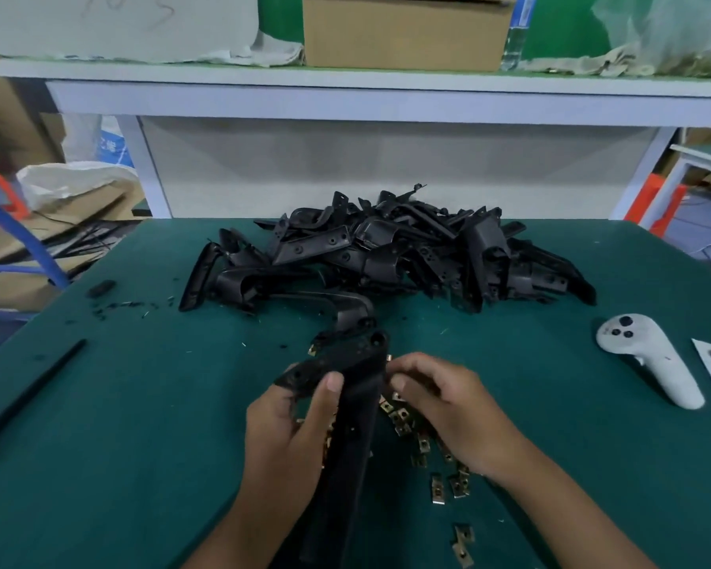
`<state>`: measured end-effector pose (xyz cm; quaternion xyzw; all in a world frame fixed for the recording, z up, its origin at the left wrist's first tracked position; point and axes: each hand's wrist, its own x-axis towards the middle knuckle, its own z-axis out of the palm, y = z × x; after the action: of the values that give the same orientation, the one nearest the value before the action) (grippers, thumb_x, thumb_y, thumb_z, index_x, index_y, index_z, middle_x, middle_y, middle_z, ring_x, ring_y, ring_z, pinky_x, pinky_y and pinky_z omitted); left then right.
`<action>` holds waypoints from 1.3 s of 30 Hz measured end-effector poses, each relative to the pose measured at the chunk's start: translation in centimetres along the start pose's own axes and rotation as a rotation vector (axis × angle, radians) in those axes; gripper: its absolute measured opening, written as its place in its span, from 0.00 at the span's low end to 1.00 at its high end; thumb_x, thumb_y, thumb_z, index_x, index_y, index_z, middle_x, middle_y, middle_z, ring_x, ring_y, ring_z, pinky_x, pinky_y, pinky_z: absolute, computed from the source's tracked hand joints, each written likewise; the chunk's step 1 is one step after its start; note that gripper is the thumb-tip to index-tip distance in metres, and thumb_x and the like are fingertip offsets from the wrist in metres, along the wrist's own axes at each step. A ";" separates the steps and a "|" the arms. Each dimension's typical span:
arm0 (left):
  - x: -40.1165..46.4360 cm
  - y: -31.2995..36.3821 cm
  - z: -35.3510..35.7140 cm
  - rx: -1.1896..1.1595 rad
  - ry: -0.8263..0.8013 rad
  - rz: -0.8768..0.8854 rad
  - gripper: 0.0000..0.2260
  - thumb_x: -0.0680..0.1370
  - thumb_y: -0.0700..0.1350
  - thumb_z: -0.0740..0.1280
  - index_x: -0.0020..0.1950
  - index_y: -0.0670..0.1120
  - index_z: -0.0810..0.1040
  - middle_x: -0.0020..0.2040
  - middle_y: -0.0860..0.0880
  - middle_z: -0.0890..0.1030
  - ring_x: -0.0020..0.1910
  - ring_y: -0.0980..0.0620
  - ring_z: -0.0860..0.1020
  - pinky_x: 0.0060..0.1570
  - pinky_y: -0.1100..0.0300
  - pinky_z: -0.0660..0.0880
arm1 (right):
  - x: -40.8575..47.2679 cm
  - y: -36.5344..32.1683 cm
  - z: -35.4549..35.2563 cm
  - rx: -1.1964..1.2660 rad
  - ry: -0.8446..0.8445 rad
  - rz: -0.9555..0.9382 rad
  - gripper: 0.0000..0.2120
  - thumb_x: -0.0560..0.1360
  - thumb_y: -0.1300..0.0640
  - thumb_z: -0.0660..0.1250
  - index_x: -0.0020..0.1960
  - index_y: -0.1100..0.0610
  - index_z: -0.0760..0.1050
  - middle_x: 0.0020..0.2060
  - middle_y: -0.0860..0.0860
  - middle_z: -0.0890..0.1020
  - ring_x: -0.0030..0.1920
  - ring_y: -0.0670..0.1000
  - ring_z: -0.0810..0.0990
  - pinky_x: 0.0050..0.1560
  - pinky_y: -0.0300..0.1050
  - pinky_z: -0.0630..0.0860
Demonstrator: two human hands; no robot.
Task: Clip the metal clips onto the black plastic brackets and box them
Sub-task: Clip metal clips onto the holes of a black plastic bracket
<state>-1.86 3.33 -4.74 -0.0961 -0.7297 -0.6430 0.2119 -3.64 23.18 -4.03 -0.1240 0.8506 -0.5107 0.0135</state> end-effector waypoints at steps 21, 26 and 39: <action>0.2 -1.0 0.3 -0.275 -0.188 -0.236 0.09 0.74 0.59 0.70 0.49 0.58 0.84 0.42 0.56 0.85 0.42 0.61 0.83 0.41 0.70 0.76 | 0.2 0.2 0.0 0.431 0.145 0.109 0.12 0.84 0.58 0.62 0.53 0.49 0.84 0.43 0.51 0.84 0.41 0.46 0.78 0.40 0.37 0.75; 0.2 -0.9 0.1 -0.250 -0.236 -0.186 0.08 0.75 0.58 0.68 0.47 0.56 0.83 0.39 0.56 0.82 0.40 0.60 0.80 0.41 0.70 0.75 | 0.6 -0.4 -0.2 0.710 0.187 0.157 0.08 0.82 0.61 0.63 0.51 0.58 0.81 0.42 0.53 0.82 0.40 0.45 0.78 0.37 0.38 0.74; -0.4 -1.2 0.4 -0.143 -0.464 -0.149 0.09 0.70 0.56 0.77 0.47 0.56 0.85 0.42 0.54 0.86 0.42 0.58 0.84 0.43 0.68 0.77 | 0.0 -1.3 -0.9 0.709 0.012 0.131 0.09 0.72 0.50 0.74 0.51 0.51 0.86 0.37 0.47 0.82 0.36 0.42 0.78 0.37 0.34 0.75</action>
<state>-2.06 3.55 -6.03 -0.2015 -0.7164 -0.6677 -0.0166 -3.56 23.40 -2.48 -0.0536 0.6269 -0.7728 0.0833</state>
